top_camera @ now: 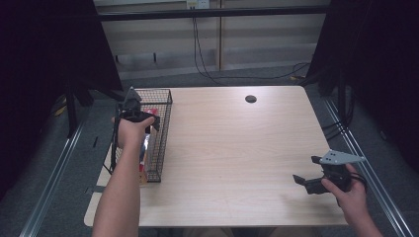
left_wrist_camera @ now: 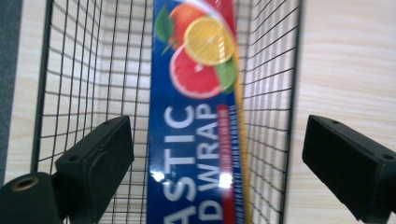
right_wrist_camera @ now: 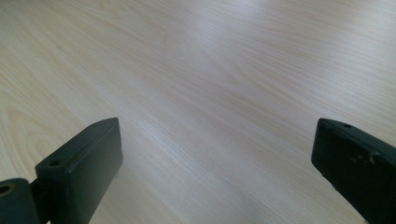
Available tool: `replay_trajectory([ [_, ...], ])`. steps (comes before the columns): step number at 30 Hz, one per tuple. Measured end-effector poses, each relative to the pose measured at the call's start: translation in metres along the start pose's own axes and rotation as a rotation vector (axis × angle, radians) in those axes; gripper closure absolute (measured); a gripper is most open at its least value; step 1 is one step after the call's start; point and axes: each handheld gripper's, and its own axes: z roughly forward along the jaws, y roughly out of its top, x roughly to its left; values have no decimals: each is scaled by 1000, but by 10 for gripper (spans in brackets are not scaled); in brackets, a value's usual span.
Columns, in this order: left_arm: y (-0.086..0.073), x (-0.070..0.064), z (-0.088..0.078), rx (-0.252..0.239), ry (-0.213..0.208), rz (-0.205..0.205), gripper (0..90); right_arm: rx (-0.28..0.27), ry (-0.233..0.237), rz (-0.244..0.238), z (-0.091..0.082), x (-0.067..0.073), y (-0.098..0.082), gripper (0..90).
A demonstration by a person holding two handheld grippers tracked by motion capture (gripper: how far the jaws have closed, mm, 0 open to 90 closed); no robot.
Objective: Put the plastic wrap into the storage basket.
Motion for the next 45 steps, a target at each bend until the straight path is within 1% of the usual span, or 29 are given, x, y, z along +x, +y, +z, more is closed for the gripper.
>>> replay_trajectory([
  [1,1,-2,-4,-6,-5,4,90,-3,1,-2,0,0,0,19],
  [2,1,-3,-7,-15,-3,22,89,-3,0,-3,0,1,0,19],
  [3,1,-6,-11,-24,-14,12,87,-3,-3,-6,0,1,0,19],
  [4,1,-8,-14,-28,-21,24,86,-2,-3,-7,0,2,1,19],
  [5,0,-11,-18,-33,-31,27,85,0,6,-9,0,3,1,19],
  [6,1,-13,-21,-37,-39,43,85,-2,4,-13,0,4,1,19],
  [7,0,-15,-23,-37,-41,49,83,-6,8,-14,0,4,2,19],
  [8,0,-17,-25,-41,-51,46,83,-4,10,-12,-1,5,2,19],
  [11,-1,-25,-32,-51,-70,62,83,-6,7,-10,-1,4,2,19],
  [12,-1,-26,-33,-53,-74,79,83,-5,8,-13,-1,4,3,19],
  [14,-3,-30,-34,-56,-81,95,83,-6,9,-12,-2,5,3,19],
  [15,-4,-32,-34,-58,-87,94,83,-7,8,-14,-2,5,3,19],
  [16,-4,-34,-35,-56,-94,106,83,-7,9,-13,-1,5,4,19],
  [17,-5,-36,-35,-59,-99,107,83,-7,11,-14,-1,5,4,19],
  [20,-7,-43,-35,-58,-123,129,83,-5,14,-19,-1,6,4,19],
  [24,-9,-50,-35,-60,-138,159,87,-5,14,-15,0,6,4,19],
  [26,-11,-54,-36,-68,-152,171,86,-5,16,-19,0,6,4,19],
  [27,-11,-56,-36,-71,-159,166,86,-6,16,-18,0,6,4,19],
  [28,-12,-57,-36,-72,-159,181,86,-7,16,-17,0,6,4,19],
  [30,-13,-62,-37,-78,-173,188,86,-6,12,-17,1,6,4,19],
  [32,-14,-66,-37,-79,-174,204,86,-5,15,-21,1,6,5,19],
  [35,-16,-73,-36,-79,-191,221,85,-6,14,-19,1,6,5,19],
  [36,-17,-76,-35,-81,-198,219,85,-7,18,-21,1,6,5,19],
  [39,-19,-82,-33,-73,-213,236,84,-7,17,-20,1,6,5,19],
  [41,-20,-85,-32,-74,-217,249,85,-8,17,-22,1,6,5,19],
  [45,-24,-92,-30,-73,-230,259,84,-12,19,-22,1,6,6,19],
])
